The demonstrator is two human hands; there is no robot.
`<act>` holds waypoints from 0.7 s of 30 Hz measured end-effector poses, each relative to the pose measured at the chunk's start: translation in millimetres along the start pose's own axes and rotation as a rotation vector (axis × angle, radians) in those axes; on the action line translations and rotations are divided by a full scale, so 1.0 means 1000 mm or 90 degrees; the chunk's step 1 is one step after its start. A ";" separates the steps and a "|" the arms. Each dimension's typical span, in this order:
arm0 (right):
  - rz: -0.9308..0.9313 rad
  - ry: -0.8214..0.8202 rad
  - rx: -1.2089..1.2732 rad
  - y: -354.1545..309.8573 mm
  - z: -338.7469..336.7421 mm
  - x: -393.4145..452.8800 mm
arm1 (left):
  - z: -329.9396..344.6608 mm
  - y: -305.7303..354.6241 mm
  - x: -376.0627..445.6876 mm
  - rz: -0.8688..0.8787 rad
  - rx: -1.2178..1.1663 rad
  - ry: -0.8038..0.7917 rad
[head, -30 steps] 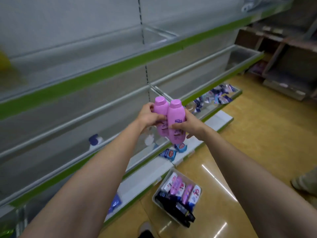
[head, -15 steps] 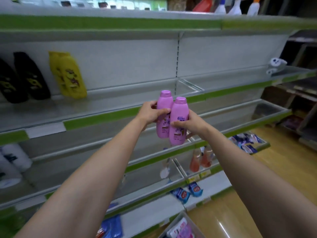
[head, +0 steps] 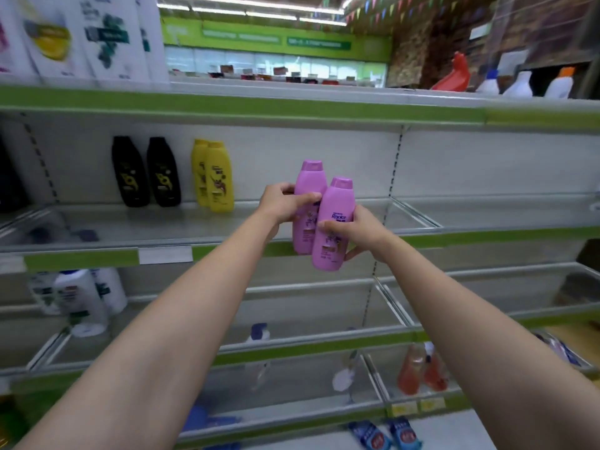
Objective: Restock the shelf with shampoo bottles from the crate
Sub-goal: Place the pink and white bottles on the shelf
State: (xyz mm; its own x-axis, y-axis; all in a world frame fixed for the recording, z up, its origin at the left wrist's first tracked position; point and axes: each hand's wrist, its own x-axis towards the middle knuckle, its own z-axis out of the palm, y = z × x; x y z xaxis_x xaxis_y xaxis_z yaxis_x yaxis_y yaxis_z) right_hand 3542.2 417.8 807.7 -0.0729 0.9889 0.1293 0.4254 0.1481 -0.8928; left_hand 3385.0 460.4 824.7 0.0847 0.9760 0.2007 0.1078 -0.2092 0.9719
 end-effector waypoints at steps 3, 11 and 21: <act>-0.007 -0.008 0.002 -0.013 0.008 0.017 | -0.016 0.005 0.009 0.011 0.000 0.031; -0.042 -0.009 -0.002 -0.036 0.027 0.066 | -0.048 0.004 0.046 0.028 0.006 0.065; -0.002 0.035 0.021 -0.021 0.059 0.134 | -0.069 -0.027 0.099 -0.053 0.012 0.063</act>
State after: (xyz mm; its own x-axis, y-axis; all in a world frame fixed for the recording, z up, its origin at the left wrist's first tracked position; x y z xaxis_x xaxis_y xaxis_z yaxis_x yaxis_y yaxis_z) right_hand 3470.3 546.7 818.5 -0.0249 0.9876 0.1551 0.3952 0.1523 -0.9059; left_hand 3321.8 567.0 827.2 -0.0241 0.9911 0.1311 0.1286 -0.1270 0.9835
